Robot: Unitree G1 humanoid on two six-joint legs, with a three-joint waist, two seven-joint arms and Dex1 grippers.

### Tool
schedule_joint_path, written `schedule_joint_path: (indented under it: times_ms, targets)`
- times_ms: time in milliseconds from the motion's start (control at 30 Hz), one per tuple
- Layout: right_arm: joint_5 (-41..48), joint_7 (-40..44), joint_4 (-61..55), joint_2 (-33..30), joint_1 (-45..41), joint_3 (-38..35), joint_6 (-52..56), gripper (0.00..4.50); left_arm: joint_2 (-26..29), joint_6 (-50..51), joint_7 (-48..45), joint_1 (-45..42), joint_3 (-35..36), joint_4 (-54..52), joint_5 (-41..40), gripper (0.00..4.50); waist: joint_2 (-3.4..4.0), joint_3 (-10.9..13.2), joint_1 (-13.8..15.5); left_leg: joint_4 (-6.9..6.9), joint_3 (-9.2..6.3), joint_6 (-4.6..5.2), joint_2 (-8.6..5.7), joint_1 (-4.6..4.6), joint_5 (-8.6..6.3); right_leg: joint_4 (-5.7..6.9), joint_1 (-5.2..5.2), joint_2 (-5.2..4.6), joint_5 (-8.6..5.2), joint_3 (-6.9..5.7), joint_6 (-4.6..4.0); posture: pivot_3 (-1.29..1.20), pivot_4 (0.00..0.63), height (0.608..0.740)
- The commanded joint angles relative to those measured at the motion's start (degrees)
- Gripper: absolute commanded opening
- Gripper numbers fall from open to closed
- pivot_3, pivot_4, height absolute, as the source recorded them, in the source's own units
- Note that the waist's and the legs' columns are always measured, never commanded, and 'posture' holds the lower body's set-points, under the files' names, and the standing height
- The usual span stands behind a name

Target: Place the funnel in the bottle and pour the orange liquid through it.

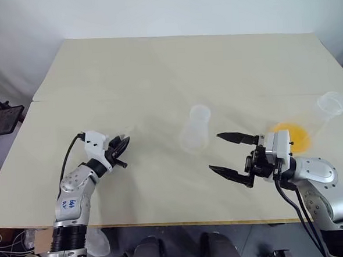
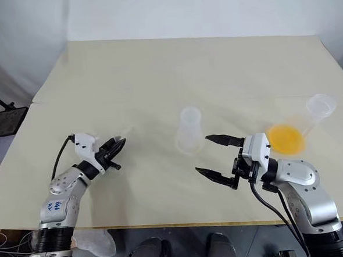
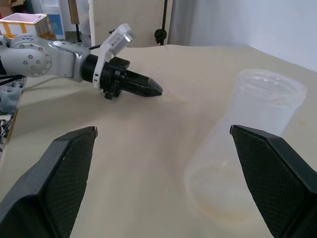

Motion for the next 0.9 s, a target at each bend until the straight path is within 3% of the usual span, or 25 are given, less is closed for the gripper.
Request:
schedule_joint_path:
  times_ms: [33, 200, 300, 433, 533, 733, 900]
  targets:
    - [0.28, -0.20, -2.22, 0.19, 0.95, -1.20, -1.62, 4.50, 0.55, -0.30, -0.37, 0.30, 0.28, -0.23, -0.06, 0.04, 0.00, -0.02, 0.10, 0.00, 0.00, 0.00, 0.01, 0.01, 0.00, 0.00, 0.01, -0.02, 0.00, 0.00, 0.00, 0.00, 0.150, 0.740]
    - [1.72, -1.38, -3.81, -0.03, 2.92, -3.17, -1.08, 4.50, 1.67, -2.22, -3.18, -1.80, 1.44, -0.47, -1.86, 0.04, 0.00, -0.02, 0.10, 0.00, 0.00, 0.00, -0.01, 0.00, 0.00, 0.01, 0.02, -0.03, 0.00, -0.02, 0.00, 0.00, 0.150, 0.740]
    - [2.86, -4.31, -5.51, 0.60, 5.38, -6.45, -0.84, 4.50, 7.08, -4.34, -9.68, -6.81, 1.33, -1.01, -2.16, 0.04, -0.01, -0.01, 0.12, 0.00, 0.00, 0.00, -0.02, 0.00, 0.00, 0.01, 0.01, -0.03, 0.00, -0.02, 0.00, 0.00, 0.150, 0.740]
    - [3.94, -8.56, -6.85, 2.20, 8.54, -10.65, -0.79, 4.50, 12.97, -6.55, -19.85, -16.05, -1.64, 0.45, -2.39, 0.04, -0.07, -0.03, 0.13, 0.03, 0.17, -0.01, -0.06, -0.09, 0.00, 0.02, -0.01, 0.00, 0.00, -0.13, 0.00, 0.00, 0.150, 0.740]
    - [4.16, -11.98, -7.52, 4.22, 12.15, -14.72, -2.04, 4.50, 16.25, -9.24, -31.39, -28.50, -6.53, 4.42, -1.80, 0.04, -0.07, -0.03, 0.16, 0.01, 0.18, -0.01, -0.13, -0.09, 0.00, 0.04, -0.01, -0.02, 0.00, -0.16, 0.00, 0.00, 0.150, 0.740]
    - [3.47, -15.22, -9.38, 7.19, 17.26, -17.04, -3.68, 4.50, 15.35, -17.60, -47.10, -45.89, -15.02, 15.27, 1.58, 0.04, -0.05, -0.05, -0.24, -0.01, 0.27, -0.03, -0.16, -0.16, 0.02, 0.01, -0.08, 0.02, 0.00, -0.17, 0.01, 0.00, 0.150, 0.740]
    - [2.99, -16.85, -10.56, 9.04, 20.71, -16.95, -4.85, 4.50, 11.11, -25.85, -52.62, -55.82, -20.65, 24.60, 6.53, 0.04, -0.06, -0.04, -0.15, -0.04, 0.39, -0.08, -0.08, -0.09, 0.05, 0.02, -0.10, 0.11, -0.01, -0.12, 0.01, 0.00, 0.150, 0.740]
